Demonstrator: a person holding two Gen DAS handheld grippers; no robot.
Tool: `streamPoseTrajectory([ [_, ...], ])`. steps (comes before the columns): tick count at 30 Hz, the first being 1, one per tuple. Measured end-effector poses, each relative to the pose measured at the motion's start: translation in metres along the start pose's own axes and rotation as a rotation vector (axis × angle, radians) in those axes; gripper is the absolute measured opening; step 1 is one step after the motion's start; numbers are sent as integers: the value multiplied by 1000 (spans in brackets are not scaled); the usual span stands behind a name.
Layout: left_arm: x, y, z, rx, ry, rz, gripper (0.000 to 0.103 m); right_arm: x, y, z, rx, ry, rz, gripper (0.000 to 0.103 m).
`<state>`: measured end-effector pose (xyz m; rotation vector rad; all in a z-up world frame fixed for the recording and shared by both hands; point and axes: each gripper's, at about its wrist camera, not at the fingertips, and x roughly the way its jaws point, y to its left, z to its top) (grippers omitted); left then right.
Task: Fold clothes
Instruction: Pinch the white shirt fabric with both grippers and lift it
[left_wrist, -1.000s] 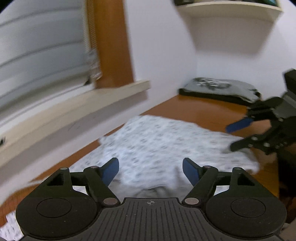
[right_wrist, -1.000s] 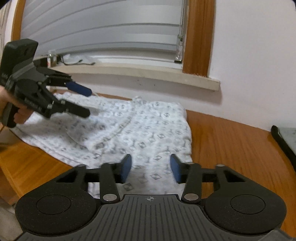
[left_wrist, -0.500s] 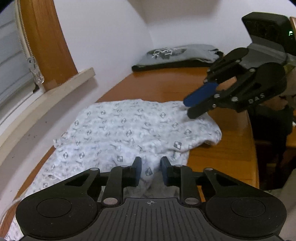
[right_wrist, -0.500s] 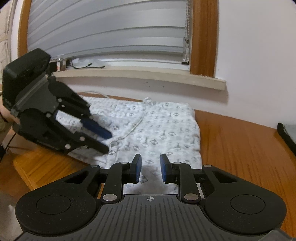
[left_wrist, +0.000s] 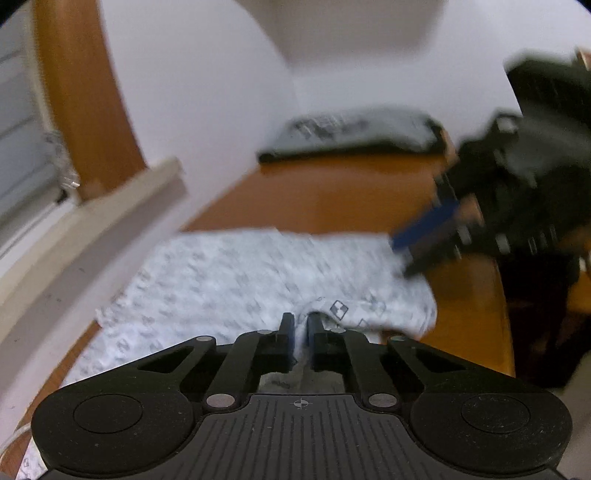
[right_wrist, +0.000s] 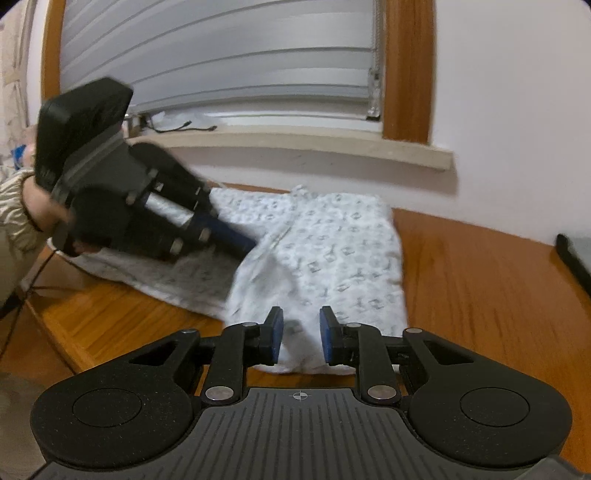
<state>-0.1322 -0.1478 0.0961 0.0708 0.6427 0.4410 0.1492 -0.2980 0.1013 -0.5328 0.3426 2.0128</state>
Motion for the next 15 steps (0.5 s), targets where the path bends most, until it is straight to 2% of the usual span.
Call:
streamPoseTrajectory([
  [1, -3, 3, 3, -17, -15, 3, 8, 0, 2, 0, 0, 4, 15, 7],
  [6, -9, 13, 13, -42, -48, 28, 8, 2, 11, 4, -22, 2, 88, 7],
  [10, -12, 17, 16, -64, -69, 31, 7, 20, 17, 8, -52, 39, 83, 7],
  [13, -14, 19, 18, -81, -84, 33, 7, 36, 14, 14, -71, 39, 53, 7],
  [15, -16, 20, 20, -89, -94, 37, 7, 43, 13, 24, -87, 7, 34, 7],
])
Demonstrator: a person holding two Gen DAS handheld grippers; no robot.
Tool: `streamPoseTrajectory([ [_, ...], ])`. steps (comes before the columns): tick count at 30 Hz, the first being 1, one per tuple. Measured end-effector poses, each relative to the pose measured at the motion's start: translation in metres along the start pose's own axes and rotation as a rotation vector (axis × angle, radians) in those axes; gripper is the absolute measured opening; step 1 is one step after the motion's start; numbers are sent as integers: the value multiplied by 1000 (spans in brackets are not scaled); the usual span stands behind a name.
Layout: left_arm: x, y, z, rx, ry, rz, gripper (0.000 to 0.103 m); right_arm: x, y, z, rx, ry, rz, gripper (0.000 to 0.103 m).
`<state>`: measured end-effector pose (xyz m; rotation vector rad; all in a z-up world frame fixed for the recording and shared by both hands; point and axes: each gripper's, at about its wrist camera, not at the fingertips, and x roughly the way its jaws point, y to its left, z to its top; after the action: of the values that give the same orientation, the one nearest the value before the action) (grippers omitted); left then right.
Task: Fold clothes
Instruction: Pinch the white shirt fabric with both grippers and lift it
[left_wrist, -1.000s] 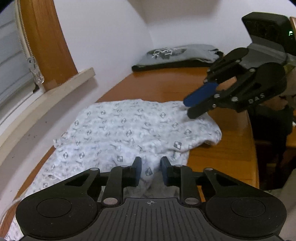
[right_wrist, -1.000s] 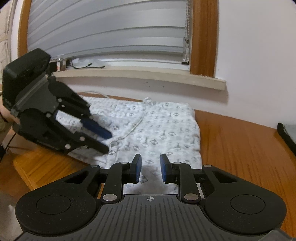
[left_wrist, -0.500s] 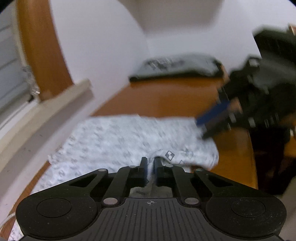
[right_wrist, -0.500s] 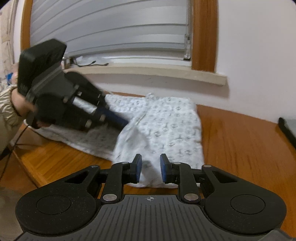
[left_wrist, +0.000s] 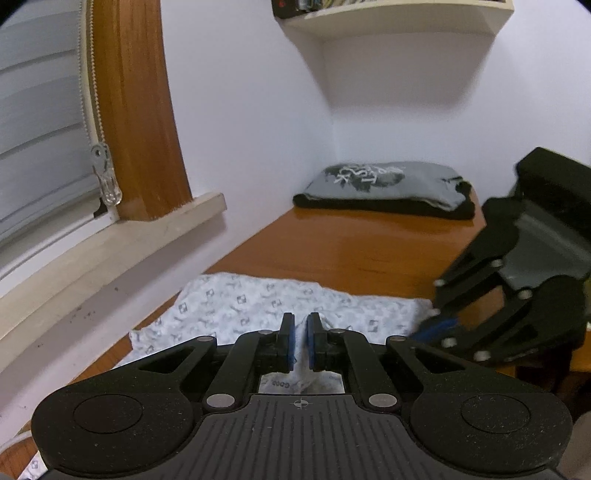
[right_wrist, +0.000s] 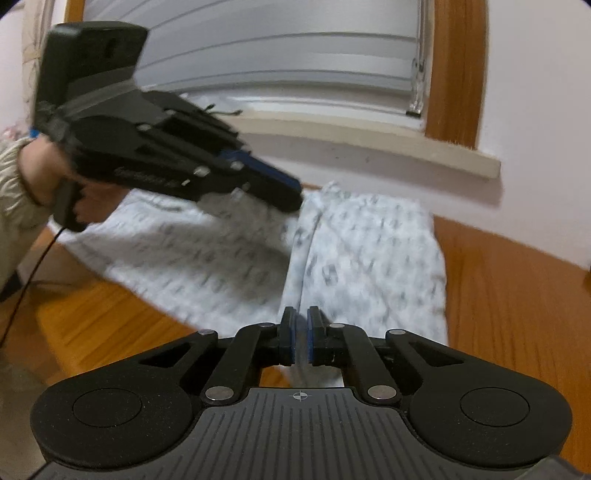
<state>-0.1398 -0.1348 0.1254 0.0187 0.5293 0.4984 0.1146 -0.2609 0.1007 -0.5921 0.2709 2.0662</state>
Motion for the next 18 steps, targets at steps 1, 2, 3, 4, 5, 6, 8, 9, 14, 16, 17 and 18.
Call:
streamPoseTrajectory([
  [1, -1, 1, 1, -4, -7, 3, 7, 3, -1, 5, -8, -16, -10, 7],
  [2, -2, 2, 3, -11, -15, 6, 7, 6, -2, 9, -16, -31, -21, 7],
  [3, -3, 3, 4, -19, -24, 8, 7, 8, -3, 15, -20, -51, -34, 7],
  [4, -4, 5, 6, -27, -32, 10, 7, 9, -4, 21, -24, -71, -47, 7],
  [5, -5, 6, 7, -37, -40, 11, 7, 10, -6, 26, -15, -85, -51, 7],
  [6, -5, 8, 9, -45, -44, 12, 7, 10, -7, 30, -13, -100, -56, 7],
  [8, -4, 11, 11, -61, -52, 12, 7, 9, -10, 33, -10, -113, -62, 7],
  [9, -2, 12, 12, -67, -54, 10, 7, 10, -12, 34, -3, -112, -56, 7],
  [14, 2, 16, 11, -103, -57, -7, 7, 21, -14, 18, 9, -52, -16, 8],
  [16, 2, 17, 9, -123, -60, -9, 7, 19, -12, 10, 30, -37, 7, 8],
  [17, 2, 18, 9, -131, -61, -8, 7, 13, -16, 7, 53, -42, 12, 8],
  [18, 1, 18, 9, -139, -64, -11, 7, 5, -20, 4, 70, -49, 16, 8],
])
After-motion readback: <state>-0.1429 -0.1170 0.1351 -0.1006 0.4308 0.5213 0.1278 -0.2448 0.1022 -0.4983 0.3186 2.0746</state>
